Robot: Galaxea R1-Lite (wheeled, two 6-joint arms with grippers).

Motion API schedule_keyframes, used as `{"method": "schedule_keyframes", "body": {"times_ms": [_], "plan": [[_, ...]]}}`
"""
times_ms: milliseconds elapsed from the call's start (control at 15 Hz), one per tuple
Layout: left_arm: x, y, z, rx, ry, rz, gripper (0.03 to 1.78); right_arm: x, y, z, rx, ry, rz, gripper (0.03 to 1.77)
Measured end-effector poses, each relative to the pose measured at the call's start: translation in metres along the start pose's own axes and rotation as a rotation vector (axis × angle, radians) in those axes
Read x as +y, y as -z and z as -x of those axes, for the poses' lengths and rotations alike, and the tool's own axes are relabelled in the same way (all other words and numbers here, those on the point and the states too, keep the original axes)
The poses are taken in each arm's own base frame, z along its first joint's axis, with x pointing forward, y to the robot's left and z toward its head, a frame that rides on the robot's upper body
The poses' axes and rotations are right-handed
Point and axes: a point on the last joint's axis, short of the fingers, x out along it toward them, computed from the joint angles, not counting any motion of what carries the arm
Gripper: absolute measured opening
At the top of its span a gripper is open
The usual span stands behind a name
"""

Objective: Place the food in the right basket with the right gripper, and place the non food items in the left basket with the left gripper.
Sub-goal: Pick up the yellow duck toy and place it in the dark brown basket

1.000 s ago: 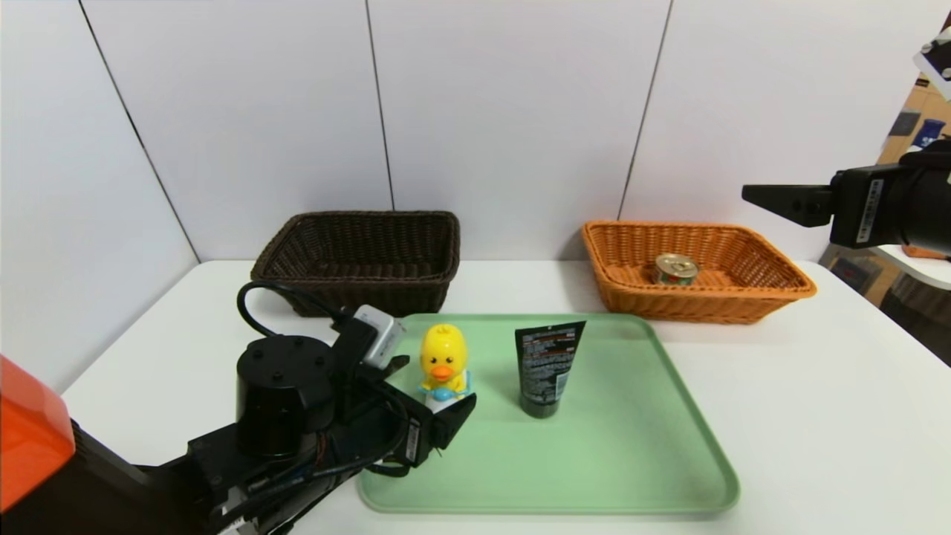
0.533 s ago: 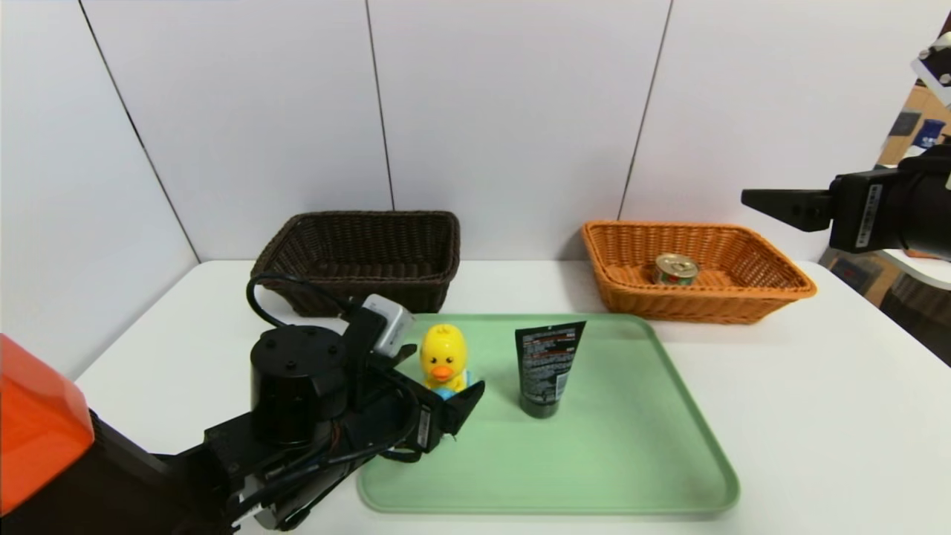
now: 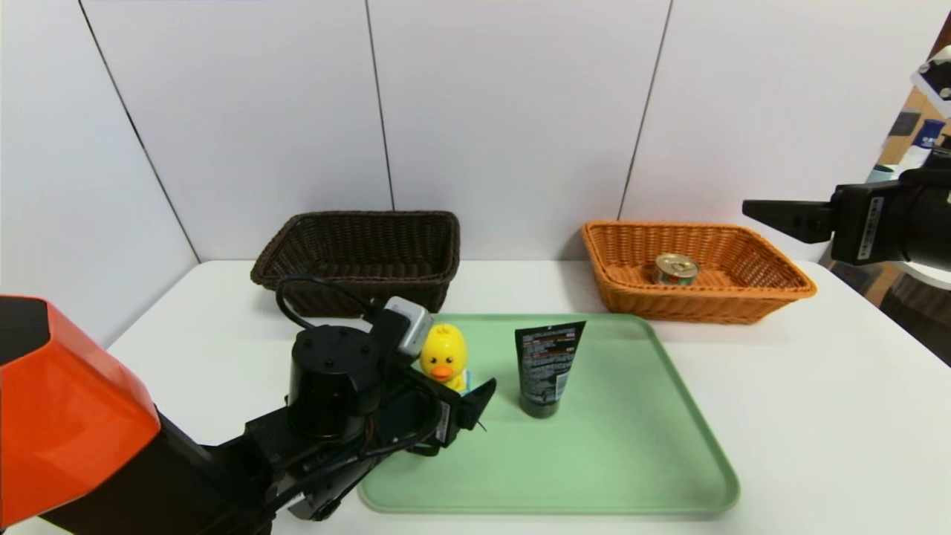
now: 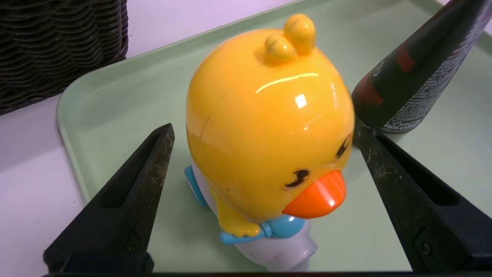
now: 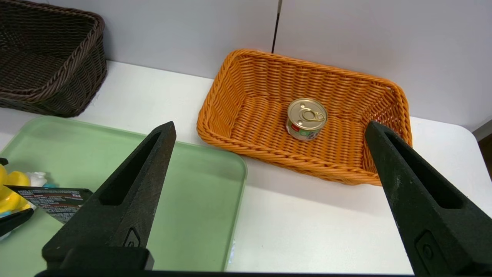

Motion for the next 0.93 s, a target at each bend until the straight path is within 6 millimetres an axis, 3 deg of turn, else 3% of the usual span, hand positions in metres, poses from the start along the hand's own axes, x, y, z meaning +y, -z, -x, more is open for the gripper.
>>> {"method": "schedule_keyframes", "body": {"times_ms": [933], "plan": [[0.0001,0.0029,-0.0031,0.008,-0.002,0.001,1.69,0.0003,0.0035,-0.0005,0.009,-0.004,-0.005,1.69]]}}
